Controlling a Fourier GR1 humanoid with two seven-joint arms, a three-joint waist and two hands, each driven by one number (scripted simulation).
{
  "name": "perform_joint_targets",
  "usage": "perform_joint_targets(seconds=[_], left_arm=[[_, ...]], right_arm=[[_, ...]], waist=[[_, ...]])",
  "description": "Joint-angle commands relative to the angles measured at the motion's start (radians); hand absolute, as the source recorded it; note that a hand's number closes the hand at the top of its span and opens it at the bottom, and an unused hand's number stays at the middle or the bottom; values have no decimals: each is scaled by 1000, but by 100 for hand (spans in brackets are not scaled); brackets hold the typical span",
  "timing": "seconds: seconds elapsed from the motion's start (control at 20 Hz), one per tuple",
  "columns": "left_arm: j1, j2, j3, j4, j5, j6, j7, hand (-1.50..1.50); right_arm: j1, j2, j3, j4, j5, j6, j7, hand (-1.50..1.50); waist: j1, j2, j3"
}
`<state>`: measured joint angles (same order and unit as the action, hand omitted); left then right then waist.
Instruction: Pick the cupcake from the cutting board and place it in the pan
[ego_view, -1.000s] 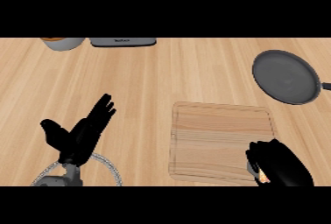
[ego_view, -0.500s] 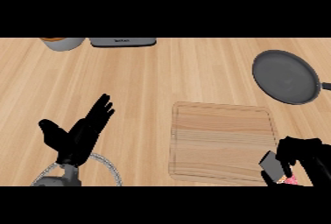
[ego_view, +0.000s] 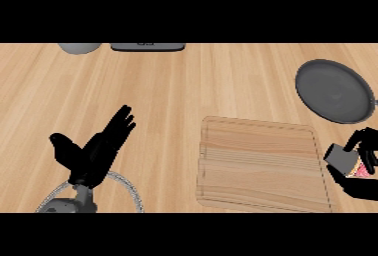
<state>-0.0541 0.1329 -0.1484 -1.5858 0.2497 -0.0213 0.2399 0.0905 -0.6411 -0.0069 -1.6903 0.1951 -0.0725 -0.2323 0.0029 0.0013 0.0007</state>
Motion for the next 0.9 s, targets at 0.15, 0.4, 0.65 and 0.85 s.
perform_joint_targets(seconds=[0.15, 0.4, 0.65, 0.85], left_arm=[[-4, -20, -5, -26, -19, 14, 22, 0], [-41, -46, -23, 35, -37, 4, 1, 0], [-29, -18, 6, 34, -10, -38, -12, 0], [-36, -22, 4, 51, -18, -51, -44, 0]], right_arm=[[-266, 38, -39, 355, 136, -68, -96, 150], [-483, 105, -83, 708, 181, -180, -238, 150], [-655, 98, -182, 991, 192, -299, -307, 150], [-750, 86, -263, 1178, 149, -332, -414, 150]], waist=[[14, 1, 0], [28, 7, 1], [49, 13, 2], [57, 21, 4]])
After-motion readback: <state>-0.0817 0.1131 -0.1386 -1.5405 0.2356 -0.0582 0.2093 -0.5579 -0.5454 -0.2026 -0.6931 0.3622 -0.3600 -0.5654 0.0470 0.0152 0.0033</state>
